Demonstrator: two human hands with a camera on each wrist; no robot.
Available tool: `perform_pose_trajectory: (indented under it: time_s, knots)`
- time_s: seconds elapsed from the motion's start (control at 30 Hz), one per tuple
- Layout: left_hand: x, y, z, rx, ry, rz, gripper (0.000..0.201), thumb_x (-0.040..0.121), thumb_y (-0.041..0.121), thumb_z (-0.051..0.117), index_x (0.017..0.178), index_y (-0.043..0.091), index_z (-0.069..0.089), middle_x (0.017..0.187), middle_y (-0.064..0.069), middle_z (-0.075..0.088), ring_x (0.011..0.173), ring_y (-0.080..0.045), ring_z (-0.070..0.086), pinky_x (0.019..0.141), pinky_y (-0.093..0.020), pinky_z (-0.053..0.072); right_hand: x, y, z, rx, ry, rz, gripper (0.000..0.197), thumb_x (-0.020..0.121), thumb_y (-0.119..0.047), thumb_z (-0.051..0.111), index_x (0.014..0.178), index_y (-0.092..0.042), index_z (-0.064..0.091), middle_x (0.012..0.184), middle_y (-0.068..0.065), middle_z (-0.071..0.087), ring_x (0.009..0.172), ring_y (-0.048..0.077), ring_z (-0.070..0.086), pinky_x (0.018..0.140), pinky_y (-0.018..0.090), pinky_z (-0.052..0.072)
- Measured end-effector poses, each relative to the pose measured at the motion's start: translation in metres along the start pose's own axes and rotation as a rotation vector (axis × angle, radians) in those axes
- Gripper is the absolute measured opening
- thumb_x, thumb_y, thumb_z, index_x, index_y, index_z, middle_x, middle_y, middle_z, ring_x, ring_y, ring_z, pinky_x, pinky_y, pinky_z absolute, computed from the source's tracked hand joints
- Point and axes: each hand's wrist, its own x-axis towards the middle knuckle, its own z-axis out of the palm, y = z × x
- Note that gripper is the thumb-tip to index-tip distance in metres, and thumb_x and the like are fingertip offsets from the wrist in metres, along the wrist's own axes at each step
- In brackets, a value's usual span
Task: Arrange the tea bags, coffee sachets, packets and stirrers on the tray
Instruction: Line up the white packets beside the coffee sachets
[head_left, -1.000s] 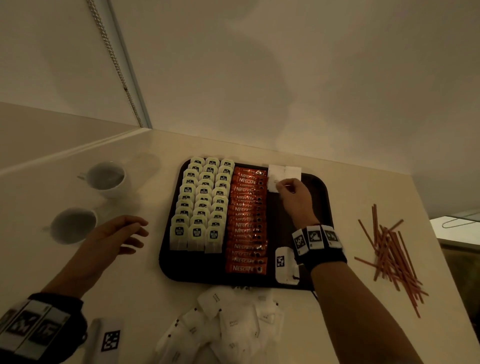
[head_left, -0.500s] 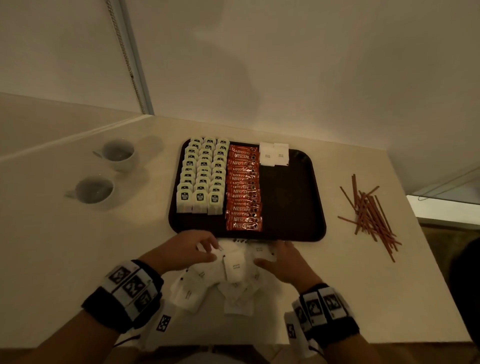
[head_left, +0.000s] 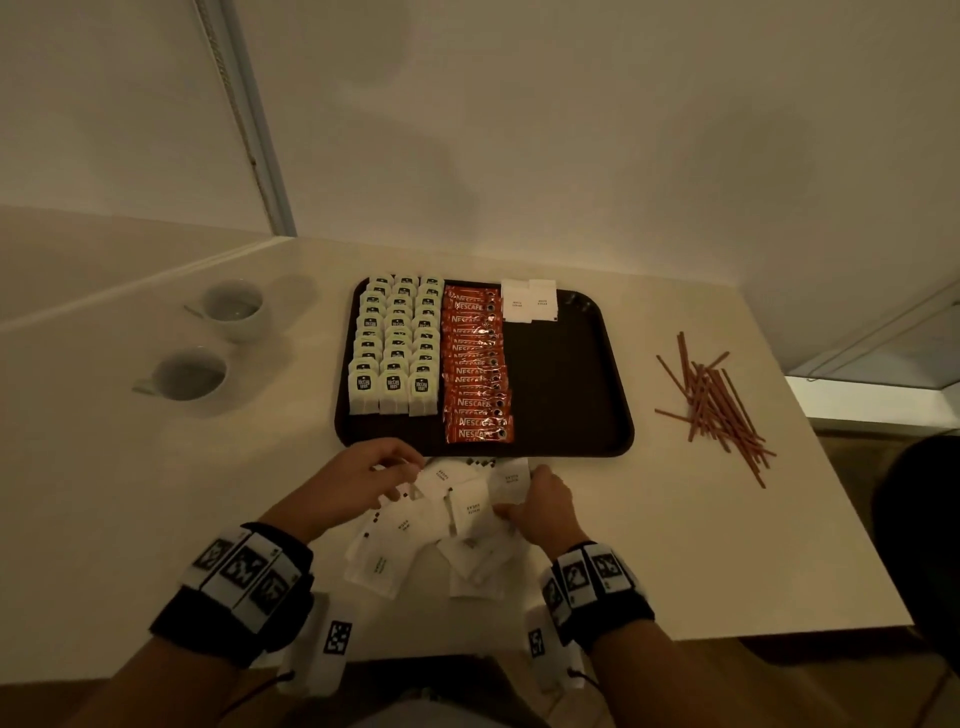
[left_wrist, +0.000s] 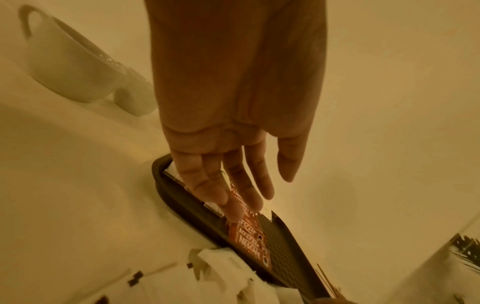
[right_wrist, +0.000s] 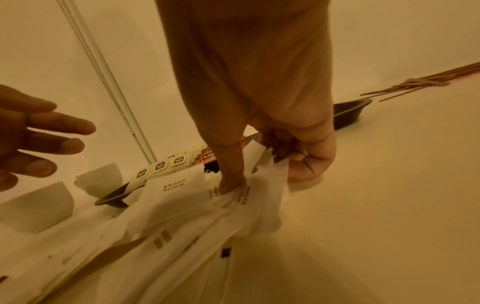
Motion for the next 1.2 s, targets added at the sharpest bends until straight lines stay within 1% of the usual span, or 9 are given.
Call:
perform_pose_trajectory:
  time_s: [0.13, 0.37, 0.53, 0.67, 0.77, 0.83, 0.93, 1.03, 1.2]
  knots:
    - [-0.001, 0.009, -0.005, -0.055, 0.032, 0.038, 0.012, 0.094, 0.022, 0.055, 0.101, 0.026, 0.063, 0.099, 0.004, 0.067, 0.08, -0.01, 0.064, 0.067, -0.022, 0.047, -0.004, 0.004, -0.007, 0.171, -0.05, 0.0, 0.048, 0.08, -0.022, 0.072, 0.12, -0.005, 0.052, 0.12, 0.012, 0.06, 0.111, 0.027, 0.058, 0.091, 0.033, 0.049]
    - [0.003, 0.019, -0.009, -0.101, 0.046, 0.075, 0.015, 0.096, 0.021, 0.052, 0.105, 0.025, 0.064, 0.097, 0.005, 0.067, 0.082, -0.01, 0.064, 0.067, -0.022, 0.047, -0.005, 0.028, -0.032, 0.475, -0.148, 0.026, 0.023, 0.084, -0.008, 0.065, 0.107, -0.012, 0.063, 0.112, 0.01, 0.067, 0.101, 0.025, 0.064, 0.091, 0.042, 0.053]
    - [0.008, 0.027, -0.007, -0.123, 0.025, 0.081, 0.016, 0.096, 0.019, 0.051, 0.104, 0.025, 0.063, 0.096, 0.005, 0.068, 0.082, -0.01, 0.063, 0.067, -0.02, 0.046, -0.006, 0.052, -0.055, 0.502, -0.176, 0.019, 0.021, 0.085, -0.004, 0.061, 0.105, -0.013, 0.063, 0.107, 0.01, 0.069, 0.096, 0.027, 0.066, 0.088, 0.049, 0.054]
    - [0.019, 0.038, 0.007, -0.147, -0.006, 0.093, 0.013, 0.095, 0.016, 0.054, 0.1, 0.022, 0.064, 0.098, -0.001, 0.067, 0.08, -0.01, 0.06, 0.066, -0.019, 0.047, -0.012, 0.069, -0.074, 0.575, -0.152, 0.039, 0.023, 0.087, -0.004, 0.059, 0.11, -0.005, 0.062, 0.103, 0.013, 0.07, 0.092, 0.03, 0.068, 0.085, 0.049, 0.055]
    - [0.035, 0.052, 0.026, -0.18, -0.062, 0.124, 0.014, 0.092, 0.018, 0.059, 0.104, 0.022, 0.062, 0.107, -0.003, 0.064, 0.093, -0.012, 0.062, 0.08, -0.025, 0.051, -0.02, 0.074, -0.096, 0.705, -0.122, 0.042, 0.021, 0.089, -0.001, 0.057, 0.11, -0.003, 0.06, 0.104, 0.015, 0.068, 0.094, 0.03, 0.067, 0.08, 0.042, 0.057]
    - [0.049, 0.065, 0.043, -0.186, -0.122, 0.148, 0.025, 0.089, 0.022, 0.063, 0.113, 0.025, 0.057, 0.115, 0.002, 0.06, 0.106, -0.014, 0.059, 0.091, -0.033, 0.051, -0.026, 0.073, -0.113, 0.808, -0.104, 0.018, 0.023, 0.089, 0.0, 0.056, 0.111, -0.004, 0.059, 0.105, 0.015, 0.068, 0.095, 0.029, 0.066, 0.076, 0.039, 0.057]
    - [0.068, 0.085, 0.069, -0.224, -0.187, 0.137, 0.047, 0.086, 0.028, 0.067, 0.128, 0.024, 0.048, 0.129, 0.002, 0.052, 0.118, -0.016, 0.051, 0.1, -0.036, 0.045, -0.032, 0.068, -0.13, 0.887, -0.1, -0.026, 0.025, 0.089, -0.002, 0.055, 0.114, -0.005, 0.058, 0.107, 0.015, 0.068, 0.096, 0.028, 0.067, 0.075, 0.037, 0.058]
    - [0.079, 0.099, 0.091, -0.359, -0.306, 0.089, 0.061, 0.082, 0.028, 0.07, 0.136, 0.024, 0.041, 0.134, 0.003, 0.047, 0.123, -0.018, 0.047, 0.103, -0.036, 0.041, -0.037, 0.06, -0.136, 0.897, -0.138, -0.065, 0.029, 0.089, -0.003, 0.056, 0.118, -0.005, 0.057, 0.109, 0.015, 0.068, 0.098, 0.028, 0.067, 0.077, 0.038, 0.058]
    - [0.086, 0.112, 0.105, -0.854, -0.509, -0.005, 0.05, 0.082, 0.029, 0.061, 0.13, 0.023, 0.051, 0.128, -0.016, 0.058, 0.118, -0.032, 0.056, 0.097, -0.048, 0.047, -0.042, 0.034, -0.143, 0.892, -0.222, -0.171, 0.027, 0.089, -0.001, 0.055, 0.113, -0.01, 0.06, 0.11, 0.012, 0.068, 0.101, 0.027, 0.066, 0.085, 0.042, 0.056]
